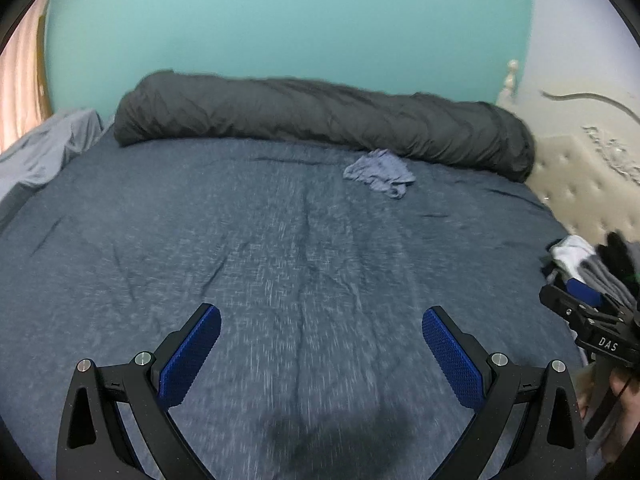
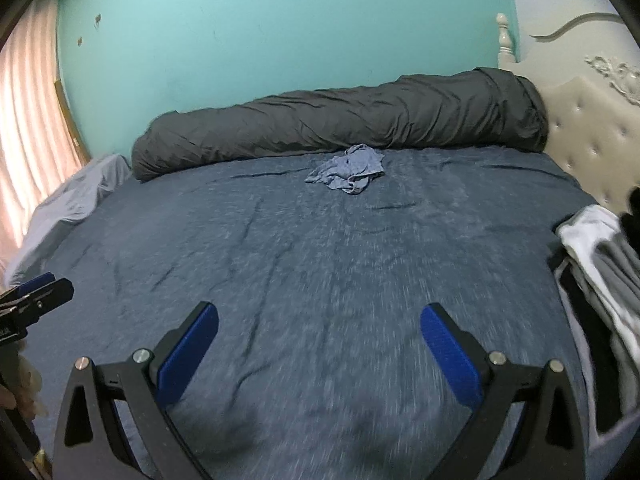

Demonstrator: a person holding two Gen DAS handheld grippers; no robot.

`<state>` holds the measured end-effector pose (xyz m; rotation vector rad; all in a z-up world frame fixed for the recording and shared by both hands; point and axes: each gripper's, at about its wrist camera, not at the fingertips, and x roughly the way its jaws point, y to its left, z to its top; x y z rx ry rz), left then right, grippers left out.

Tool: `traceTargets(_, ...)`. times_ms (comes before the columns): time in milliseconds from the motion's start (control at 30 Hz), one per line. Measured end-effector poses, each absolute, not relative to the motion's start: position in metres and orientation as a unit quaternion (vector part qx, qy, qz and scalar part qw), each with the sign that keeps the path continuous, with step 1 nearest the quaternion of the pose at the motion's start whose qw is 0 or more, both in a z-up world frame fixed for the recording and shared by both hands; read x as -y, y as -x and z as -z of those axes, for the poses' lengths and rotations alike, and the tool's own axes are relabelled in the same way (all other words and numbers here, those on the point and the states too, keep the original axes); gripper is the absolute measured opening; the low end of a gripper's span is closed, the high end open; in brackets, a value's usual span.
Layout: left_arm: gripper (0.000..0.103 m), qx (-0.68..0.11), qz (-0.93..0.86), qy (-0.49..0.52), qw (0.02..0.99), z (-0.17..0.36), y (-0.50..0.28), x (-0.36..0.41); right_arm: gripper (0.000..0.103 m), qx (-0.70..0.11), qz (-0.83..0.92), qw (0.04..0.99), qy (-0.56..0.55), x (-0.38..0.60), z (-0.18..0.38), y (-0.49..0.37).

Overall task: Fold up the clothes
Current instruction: 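Reach the right tool to the checked shirt and grasp its edge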

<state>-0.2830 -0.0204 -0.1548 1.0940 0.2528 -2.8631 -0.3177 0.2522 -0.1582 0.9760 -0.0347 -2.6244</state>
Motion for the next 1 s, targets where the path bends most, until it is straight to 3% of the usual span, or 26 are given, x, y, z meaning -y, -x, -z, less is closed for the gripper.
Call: traceTargets(1000,0.103,-0.150,0.885,-0.437,0.062,0.246,0.540,0.088,0.101,0.003,0.897,0.117,-0.426,-0.208,0.268,0.669)
